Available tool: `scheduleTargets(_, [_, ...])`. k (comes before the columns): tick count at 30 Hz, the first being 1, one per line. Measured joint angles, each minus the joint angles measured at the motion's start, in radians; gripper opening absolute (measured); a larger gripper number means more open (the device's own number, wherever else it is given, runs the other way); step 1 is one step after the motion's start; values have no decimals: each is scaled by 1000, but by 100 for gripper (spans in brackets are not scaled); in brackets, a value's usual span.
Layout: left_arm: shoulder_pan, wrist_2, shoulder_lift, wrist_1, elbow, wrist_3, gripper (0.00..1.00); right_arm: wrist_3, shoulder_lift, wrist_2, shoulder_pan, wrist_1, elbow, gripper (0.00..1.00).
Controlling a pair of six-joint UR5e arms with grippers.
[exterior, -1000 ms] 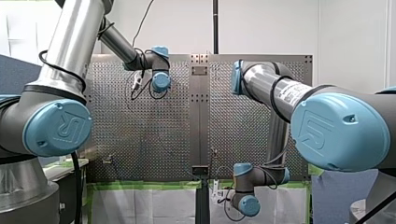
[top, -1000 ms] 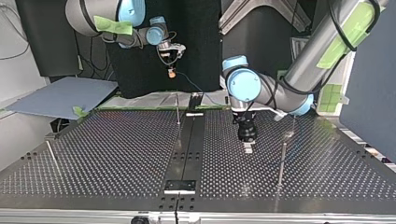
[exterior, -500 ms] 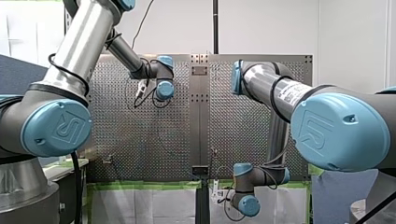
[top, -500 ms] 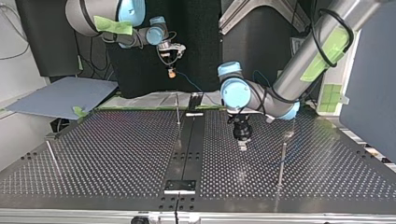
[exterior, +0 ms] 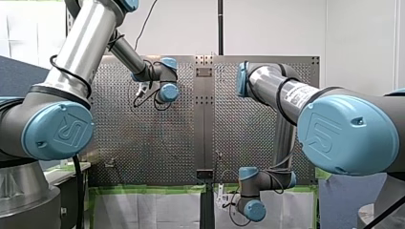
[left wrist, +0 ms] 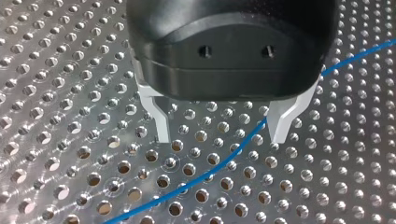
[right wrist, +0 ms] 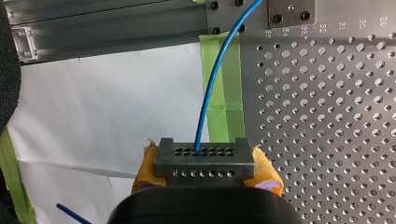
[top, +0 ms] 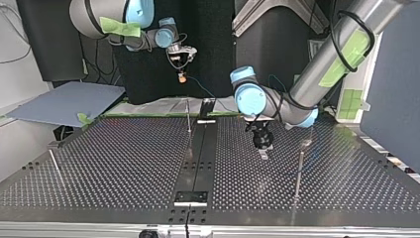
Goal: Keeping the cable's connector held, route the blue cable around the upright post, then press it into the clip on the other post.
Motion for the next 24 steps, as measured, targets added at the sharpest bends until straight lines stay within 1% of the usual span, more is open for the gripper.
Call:
scheduleTargets(4, [3,4,-1,5,0,42,99,5,0,0,-1,-4,0,0])
scheduleTargets(7, [9,-2,-1,6,0,61,99,9,0,-1,-1,-8,0,0])
scheduleTargets(11, [22,-10,-1,1,0,76,99,12,0,-1,-1,-13,0,0])
scheduleTargets(15, [32,-5,-7,-7,1,86,99,14,0,-1,-1,-14,0,0])
scheduleTargets(20, [26,0,-48,-42,30,96,99,15,0,-1,-2,-14,0,0])
scheduleTargets(24, [19,-7,-84,-62,43,100,99,15,0,-1,-3,-14,0,0])
